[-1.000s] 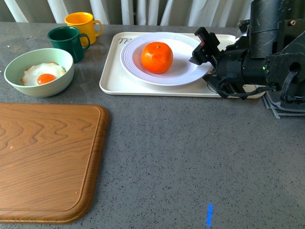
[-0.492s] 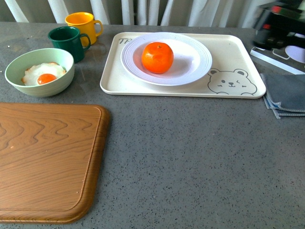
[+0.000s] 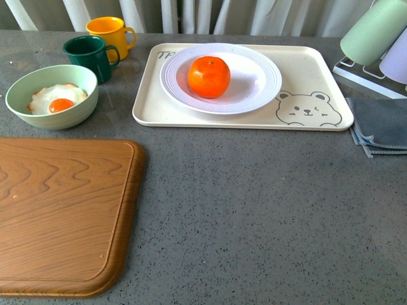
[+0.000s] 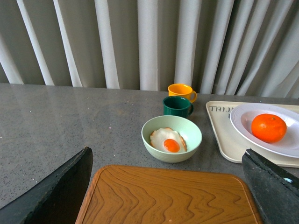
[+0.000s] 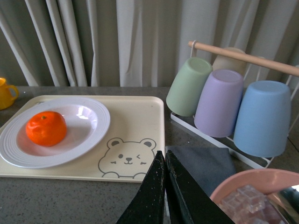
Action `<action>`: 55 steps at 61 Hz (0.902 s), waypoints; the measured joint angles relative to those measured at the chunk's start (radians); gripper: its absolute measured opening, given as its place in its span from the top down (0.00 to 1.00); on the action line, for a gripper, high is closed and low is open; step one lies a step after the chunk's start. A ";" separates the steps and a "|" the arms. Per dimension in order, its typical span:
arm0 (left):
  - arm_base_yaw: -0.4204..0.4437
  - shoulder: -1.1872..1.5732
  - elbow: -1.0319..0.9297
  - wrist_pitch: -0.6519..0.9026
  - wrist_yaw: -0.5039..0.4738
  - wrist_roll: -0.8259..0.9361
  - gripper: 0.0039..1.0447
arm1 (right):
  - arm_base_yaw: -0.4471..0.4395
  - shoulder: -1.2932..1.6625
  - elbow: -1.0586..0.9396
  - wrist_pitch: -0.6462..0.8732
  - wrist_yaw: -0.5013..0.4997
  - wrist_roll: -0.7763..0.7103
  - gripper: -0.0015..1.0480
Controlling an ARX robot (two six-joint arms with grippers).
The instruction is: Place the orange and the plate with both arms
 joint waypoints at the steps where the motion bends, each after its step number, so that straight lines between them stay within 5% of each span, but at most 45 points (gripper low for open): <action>1: 0.000 0.000 0.000 0.000 0.000 0.000 0.08 | -0.005 -0.021 -0.008 -0.013 -0.004 -0.001 0.98; 18: 0.000 0.000 0.000 0.000 0.000 0.000 0.08 | -0.103 -0.267 -0.078 -0.189 -0.101 -0.002 0.98; 55: 0.000 0.000 0.000 0.000 0.000 0.000 0.08 | -0.105 -0.728 -0.099 -0.597 -0.105 -0.002 0.98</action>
